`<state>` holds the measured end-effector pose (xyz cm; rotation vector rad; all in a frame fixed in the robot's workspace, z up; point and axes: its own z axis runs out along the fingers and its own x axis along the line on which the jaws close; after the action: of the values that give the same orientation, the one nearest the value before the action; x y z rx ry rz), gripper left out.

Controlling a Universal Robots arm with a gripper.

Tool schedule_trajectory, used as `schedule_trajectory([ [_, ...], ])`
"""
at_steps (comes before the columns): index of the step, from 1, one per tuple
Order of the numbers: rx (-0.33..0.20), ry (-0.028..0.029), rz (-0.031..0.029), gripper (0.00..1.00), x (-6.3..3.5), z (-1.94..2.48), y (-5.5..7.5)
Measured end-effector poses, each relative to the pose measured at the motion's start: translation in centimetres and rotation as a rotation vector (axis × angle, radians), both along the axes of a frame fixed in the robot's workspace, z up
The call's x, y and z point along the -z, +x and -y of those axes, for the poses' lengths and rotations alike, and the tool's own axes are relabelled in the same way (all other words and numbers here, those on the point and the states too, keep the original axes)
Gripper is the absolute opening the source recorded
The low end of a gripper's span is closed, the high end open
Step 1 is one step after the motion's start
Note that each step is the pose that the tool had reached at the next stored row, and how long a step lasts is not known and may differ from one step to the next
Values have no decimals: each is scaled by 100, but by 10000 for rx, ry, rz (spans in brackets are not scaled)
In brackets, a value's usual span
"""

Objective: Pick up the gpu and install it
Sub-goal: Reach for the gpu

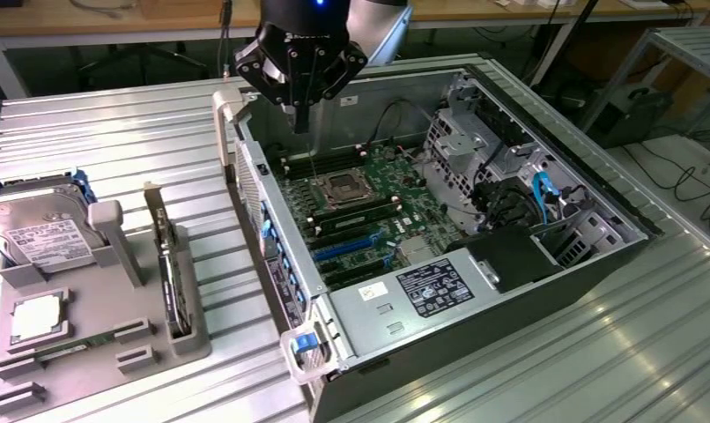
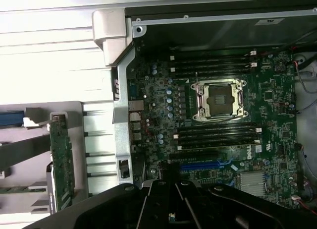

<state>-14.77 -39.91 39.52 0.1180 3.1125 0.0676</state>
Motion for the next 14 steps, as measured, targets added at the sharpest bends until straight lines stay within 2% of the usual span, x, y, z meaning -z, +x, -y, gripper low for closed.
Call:
schedule_trajectory([
  [14,0,0,0,11,0,2,-46],
])
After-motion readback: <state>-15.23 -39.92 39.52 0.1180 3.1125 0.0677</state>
